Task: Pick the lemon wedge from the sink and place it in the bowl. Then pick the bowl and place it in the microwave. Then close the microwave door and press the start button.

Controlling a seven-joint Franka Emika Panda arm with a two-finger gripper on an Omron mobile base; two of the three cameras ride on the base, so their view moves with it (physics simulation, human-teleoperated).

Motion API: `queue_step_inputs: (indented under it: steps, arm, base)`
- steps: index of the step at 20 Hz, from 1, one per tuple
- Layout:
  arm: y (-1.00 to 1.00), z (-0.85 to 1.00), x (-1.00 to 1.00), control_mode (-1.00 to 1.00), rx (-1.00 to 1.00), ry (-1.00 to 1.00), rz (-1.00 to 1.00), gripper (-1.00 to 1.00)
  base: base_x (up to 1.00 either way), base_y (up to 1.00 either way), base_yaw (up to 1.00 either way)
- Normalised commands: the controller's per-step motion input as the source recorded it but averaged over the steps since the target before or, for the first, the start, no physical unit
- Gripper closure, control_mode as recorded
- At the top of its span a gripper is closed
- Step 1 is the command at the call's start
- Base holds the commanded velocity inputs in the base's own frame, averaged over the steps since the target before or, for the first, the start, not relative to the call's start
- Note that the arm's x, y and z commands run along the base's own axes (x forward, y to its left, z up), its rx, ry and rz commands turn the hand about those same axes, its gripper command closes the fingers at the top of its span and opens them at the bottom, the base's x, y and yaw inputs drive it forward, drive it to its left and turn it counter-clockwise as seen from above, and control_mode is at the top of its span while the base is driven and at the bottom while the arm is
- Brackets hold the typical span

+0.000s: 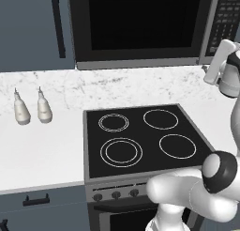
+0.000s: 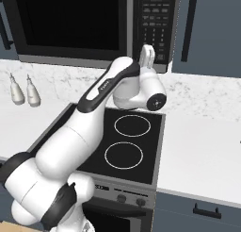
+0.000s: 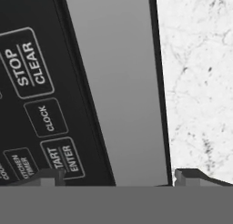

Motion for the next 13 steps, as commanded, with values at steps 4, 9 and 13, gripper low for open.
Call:
queue_step_inputs:
  steps: [4, 9, 13]
  arm:
    - [-0.23, -0.08, 0.19, -1.0, 0.0, 0.04, 0.0, -1.0]
    - [-0.14, -0.22, 0.12, -1.0, 0.0, 0.01, 0.0, -1.0]
    - [-0.01, -0.26, -0.31, -1.0, 0.0, -0.02, 0.0, -1.0]
  base:
    - [0.0, 0.0, 0.0]
    - [0.0, 0.0, 0.0]
    - [0.0, 0.0, 0.0]
